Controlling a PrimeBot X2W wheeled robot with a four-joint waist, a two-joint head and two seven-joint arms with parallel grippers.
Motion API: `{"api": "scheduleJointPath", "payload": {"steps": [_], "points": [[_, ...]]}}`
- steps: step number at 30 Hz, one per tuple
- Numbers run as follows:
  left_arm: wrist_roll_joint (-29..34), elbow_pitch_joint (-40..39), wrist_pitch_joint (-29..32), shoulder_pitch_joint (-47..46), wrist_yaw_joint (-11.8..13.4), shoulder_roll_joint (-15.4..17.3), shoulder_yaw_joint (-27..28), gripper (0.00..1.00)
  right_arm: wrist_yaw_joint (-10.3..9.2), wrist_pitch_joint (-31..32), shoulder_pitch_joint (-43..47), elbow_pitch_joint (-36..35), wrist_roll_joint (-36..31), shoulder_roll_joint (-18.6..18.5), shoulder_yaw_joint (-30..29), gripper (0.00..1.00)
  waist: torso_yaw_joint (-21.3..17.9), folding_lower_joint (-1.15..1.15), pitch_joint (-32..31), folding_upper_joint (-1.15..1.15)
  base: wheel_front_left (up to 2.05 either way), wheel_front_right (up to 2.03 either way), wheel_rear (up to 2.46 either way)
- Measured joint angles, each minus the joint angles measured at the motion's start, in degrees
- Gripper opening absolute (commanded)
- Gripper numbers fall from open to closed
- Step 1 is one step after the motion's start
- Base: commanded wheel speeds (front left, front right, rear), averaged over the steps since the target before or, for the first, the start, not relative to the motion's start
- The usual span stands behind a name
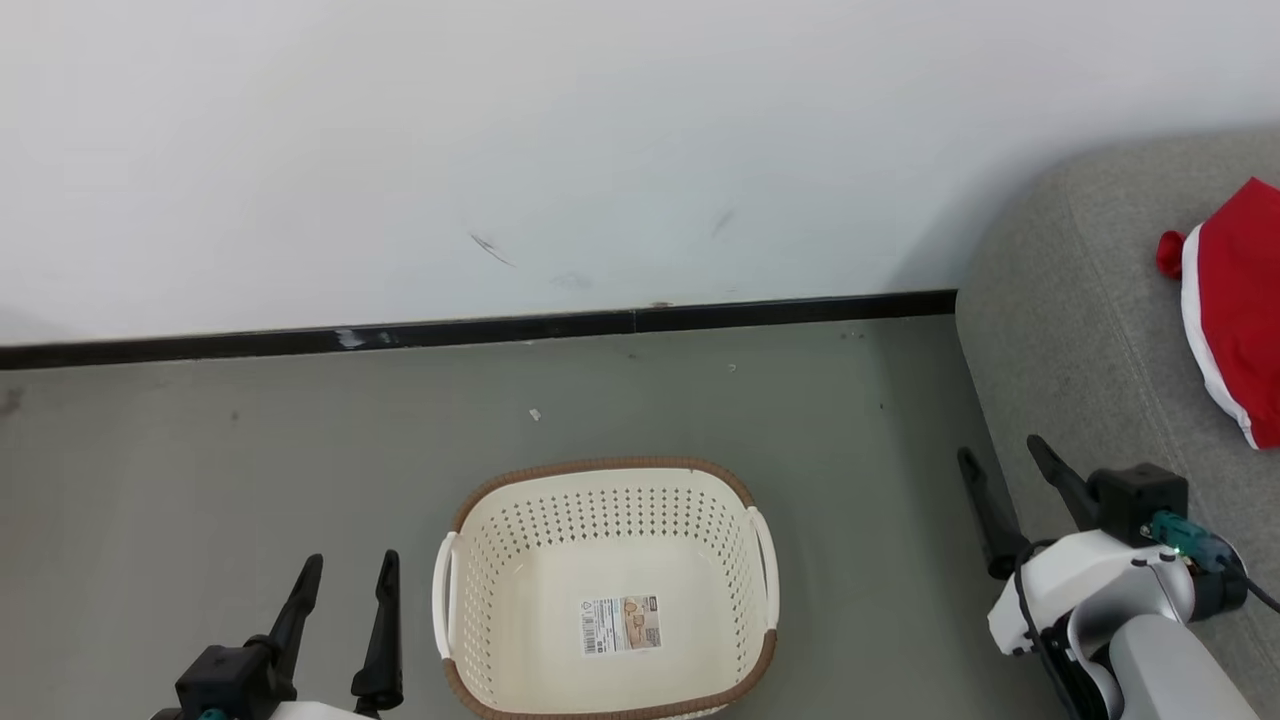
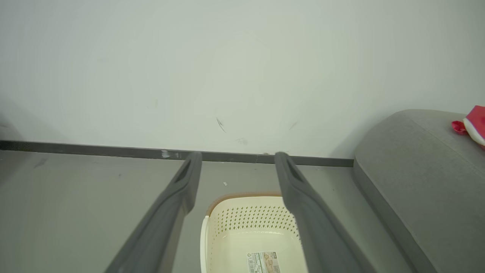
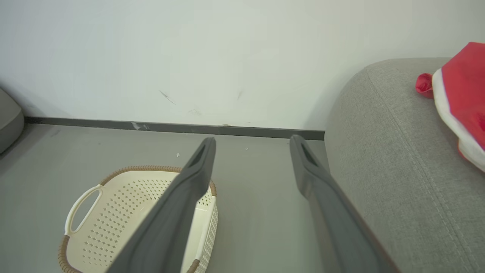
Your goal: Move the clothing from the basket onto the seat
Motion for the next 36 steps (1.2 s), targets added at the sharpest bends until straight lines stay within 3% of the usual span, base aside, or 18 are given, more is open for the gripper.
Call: {"api": "scheduleJointPath", "payload": {"steps": [18,19,27,36], "points": [[0.1,3.6,0.0,1.5,-2.5,-0.4,-0.1,1.00,0.00,0.0,8.1,-2.3,0.0,1.1,-2.5,1.00,3.8,0.00,-6.6,0.00,0.00,0.00,0.00],[0.1,3.6,0.0,1.7,-2.7,-0.6,0.0,0.00,0.00,0.0,8.5,-2.4,0.0,1.2,-2.5,0.00,4.0,0.00,-6.9,0.00,0.00,0.00,0.00],[-0.4,7.4,0.3,4.0,-2.7,-2.5,-0.8,0.00,0.01,0.4,12.2,1.8,0.4,3.0,-2.7,0.00,4.0,0.00,-6.9,0.00,0.00,0.00,0.00],[-6.7,7.6,2.1,3.9,-3.5,-2.5,0.2,0.00,0.01,3.4,10.2,2.8,6.6,3.0,-6.4,0.00,4.1,0.00,-6.9,0.00,0.00,0.00,0.00]]}}
